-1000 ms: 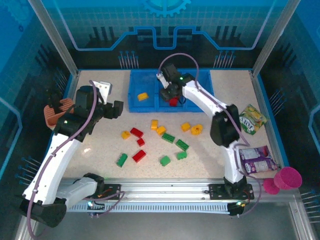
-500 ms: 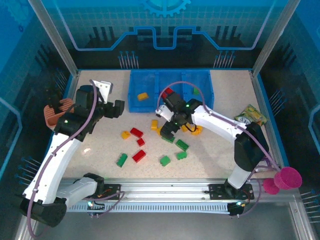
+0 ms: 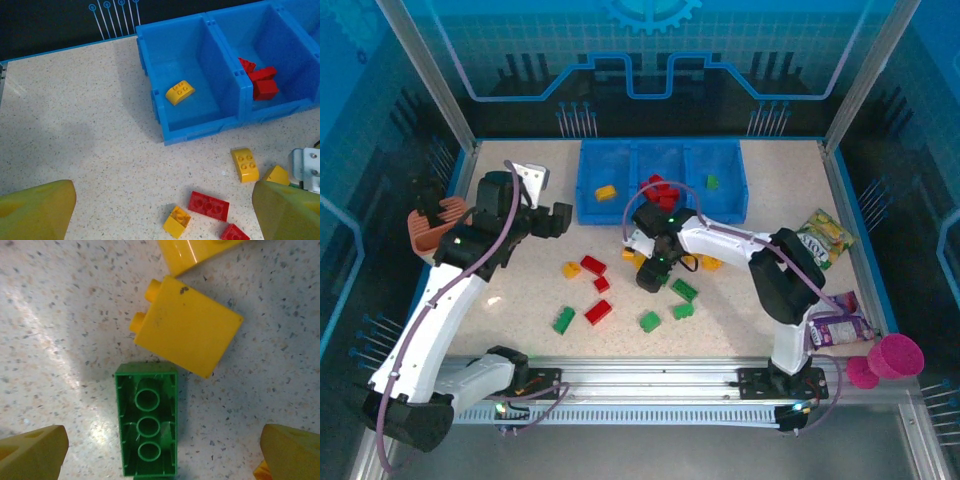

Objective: Sort the legos into containers by color
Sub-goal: Pick up the lego from the center of the table.

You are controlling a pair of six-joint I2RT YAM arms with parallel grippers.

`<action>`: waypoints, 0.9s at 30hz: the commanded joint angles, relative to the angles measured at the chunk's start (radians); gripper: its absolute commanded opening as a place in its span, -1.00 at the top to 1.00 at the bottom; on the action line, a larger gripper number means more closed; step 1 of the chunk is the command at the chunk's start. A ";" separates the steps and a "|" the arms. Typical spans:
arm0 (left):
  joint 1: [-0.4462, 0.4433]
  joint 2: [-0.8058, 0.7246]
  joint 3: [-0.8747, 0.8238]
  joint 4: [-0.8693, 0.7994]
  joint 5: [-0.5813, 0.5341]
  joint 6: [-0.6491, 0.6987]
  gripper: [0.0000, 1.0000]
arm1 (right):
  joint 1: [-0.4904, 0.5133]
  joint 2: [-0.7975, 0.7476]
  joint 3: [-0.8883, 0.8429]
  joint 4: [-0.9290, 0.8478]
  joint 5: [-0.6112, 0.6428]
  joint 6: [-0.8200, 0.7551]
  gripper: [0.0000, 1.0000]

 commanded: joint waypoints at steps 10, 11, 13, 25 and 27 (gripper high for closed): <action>0.008 -0.009 -0.017 0.020 -0.004 0.025 -0.88 | 0.029 0.076 -0.010 0.024 0.059 -0.020 -0.12; 0.008 -0.009 -0.017 0.021 -0.004 0.024 -0.88 | 0.030 0.072 -0.017 0.030 0.059 -0.019 -0.07; 0.008 -0.010 -0.017 0.020 -0.003 0.025 -0.88 | 0.030 0.074 -0.022 0.024 0.058 -0.017 -0.03; 0.009 -0.028 -0.021 0.029 -0.014 0.033 -0.93 | -0.154 -0.160 -0.054 -0.007 -0.125 0.137 0.47; 0.009 -0.030 -0.021 0.034 -0.002 0.028 -0.94 | -0.223 -0.242 -0.055 -0.008 -0.153 0.176 0.46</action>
